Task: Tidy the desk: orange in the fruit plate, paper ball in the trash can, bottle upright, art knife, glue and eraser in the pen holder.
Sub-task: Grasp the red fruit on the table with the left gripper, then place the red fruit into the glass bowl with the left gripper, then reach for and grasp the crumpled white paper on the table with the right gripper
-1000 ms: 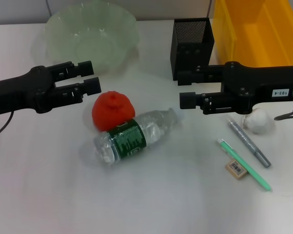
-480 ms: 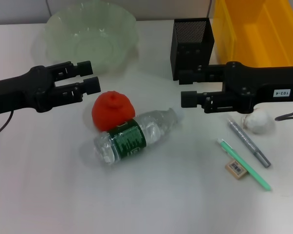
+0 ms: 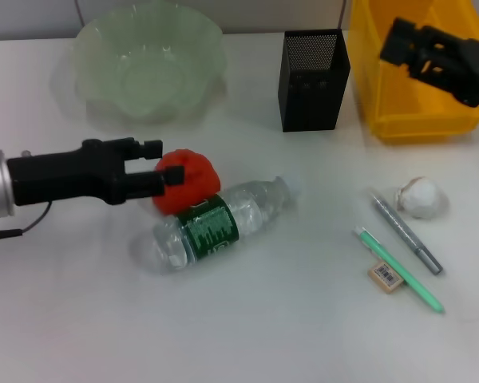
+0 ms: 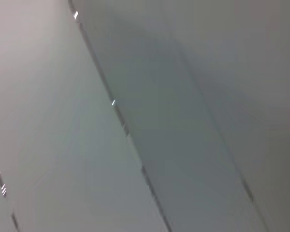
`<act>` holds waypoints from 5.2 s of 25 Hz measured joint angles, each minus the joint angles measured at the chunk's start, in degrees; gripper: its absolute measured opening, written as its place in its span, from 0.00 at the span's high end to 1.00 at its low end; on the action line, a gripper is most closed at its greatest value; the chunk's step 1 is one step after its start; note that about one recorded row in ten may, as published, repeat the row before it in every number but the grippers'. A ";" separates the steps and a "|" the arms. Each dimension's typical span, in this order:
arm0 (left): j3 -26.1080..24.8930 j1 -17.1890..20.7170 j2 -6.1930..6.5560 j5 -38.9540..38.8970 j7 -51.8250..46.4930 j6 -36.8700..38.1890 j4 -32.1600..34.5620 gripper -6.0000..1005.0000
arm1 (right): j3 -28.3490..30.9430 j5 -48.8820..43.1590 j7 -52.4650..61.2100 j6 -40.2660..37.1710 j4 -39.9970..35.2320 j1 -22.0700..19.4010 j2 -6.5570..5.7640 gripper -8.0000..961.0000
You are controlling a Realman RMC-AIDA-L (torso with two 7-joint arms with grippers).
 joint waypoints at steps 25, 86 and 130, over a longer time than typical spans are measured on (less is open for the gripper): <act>2.37 -2.27 -1.09 -1.83 14.11 -13.35 -9.23 0.28 | -0.46 0.36 -2.75 -1.27 3.81 -1.62 -0.04 0.26; 2.94 -17.31 -1.52 -51.66 66.26 -40.48 -28.71 0.92 | -0.27 0.71 -6.97 -6.20 5.24 -5.98 0.64 0.26; 18.91 -0.29 -0.02 -48.77 14.56 -16.77 -4.08 0.40 | -4.80 -37.63 24.61 17.37 -20.54 -2.14 0.93 0.26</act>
